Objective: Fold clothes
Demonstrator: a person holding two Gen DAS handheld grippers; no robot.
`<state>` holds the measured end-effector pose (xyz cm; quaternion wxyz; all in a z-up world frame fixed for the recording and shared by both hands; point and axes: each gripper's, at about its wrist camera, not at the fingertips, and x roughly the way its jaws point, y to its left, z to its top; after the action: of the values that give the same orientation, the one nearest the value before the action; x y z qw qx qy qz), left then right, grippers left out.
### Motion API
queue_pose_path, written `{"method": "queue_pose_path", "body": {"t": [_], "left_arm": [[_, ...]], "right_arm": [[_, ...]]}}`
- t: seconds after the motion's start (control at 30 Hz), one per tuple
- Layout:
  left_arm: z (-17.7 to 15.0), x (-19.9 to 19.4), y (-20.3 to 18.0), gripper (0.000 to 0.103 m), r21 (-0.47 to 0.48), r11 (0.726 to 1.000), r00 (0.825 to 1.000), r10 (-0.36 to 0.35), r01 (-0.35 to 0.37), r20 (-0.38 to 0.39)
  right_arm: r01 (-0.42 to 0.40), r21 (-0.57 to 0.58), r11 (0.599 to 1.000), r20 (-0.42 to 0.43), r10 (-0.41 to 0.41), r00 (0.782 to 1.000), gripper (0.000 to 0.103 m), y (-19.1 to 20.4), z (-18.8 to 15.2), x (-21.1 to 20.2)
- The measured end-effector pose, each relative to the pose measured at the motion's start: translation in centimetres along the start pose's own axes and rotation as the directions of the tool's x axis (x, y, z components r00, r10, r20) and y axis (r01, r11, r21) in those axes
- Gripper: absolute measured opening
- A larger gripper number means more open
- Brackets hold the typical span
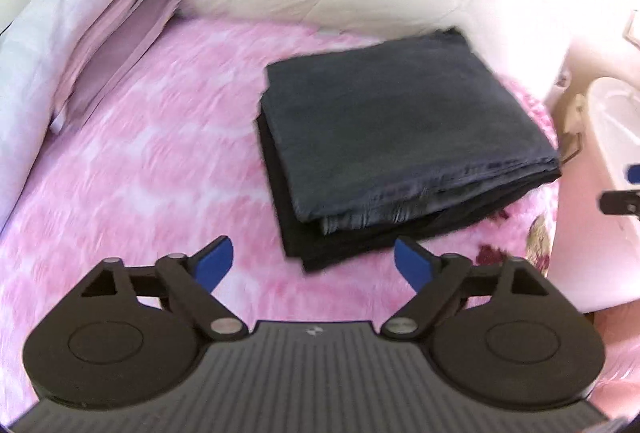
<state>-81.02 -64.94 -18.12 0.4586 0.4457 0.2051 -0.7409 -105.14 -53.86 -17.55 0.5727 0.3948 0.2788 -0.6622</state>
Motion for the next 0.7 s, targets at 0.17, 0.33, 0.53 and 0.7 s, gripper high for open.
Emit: {"method": "queue_pose_path", "body": {"t": [0.17,0.33,0.53,0.7], "left_arm": [[-2.1,-2.4,1.0,0.094,-0.079,0.996,0.998,-0.053,0.049,-0.045],[-4.2,-7.1,1.5,0.096,-0.077,0.993,0.996,-0.093,0.092,-0.012],[-6.3,-12.7,2.2,0.095,-0.094,0.989,0.992,-0.113,0.117,0.049],[-7.9,-16.0,3.0,0.095,-0.094,0.991,0.992,-0.091,0.099,0.087]], "right_arm": [[0.064,0.043,0.997,-0.015,-0.064,0.998,0.073,2.1,-1.1,-2.8],[0.103,0.061,0.993,0.005,-0.104,0.995,0.076,5.1,-2.0,-6.9],[0.126,0.041,0.991,0.071,-0.129,0.989,0.079,9.1,-2.9,-12.4],[0.114,0.046,0.992,0.107,-0.118,0.987,0.080,11.5,-3.8,-15.6]]}}
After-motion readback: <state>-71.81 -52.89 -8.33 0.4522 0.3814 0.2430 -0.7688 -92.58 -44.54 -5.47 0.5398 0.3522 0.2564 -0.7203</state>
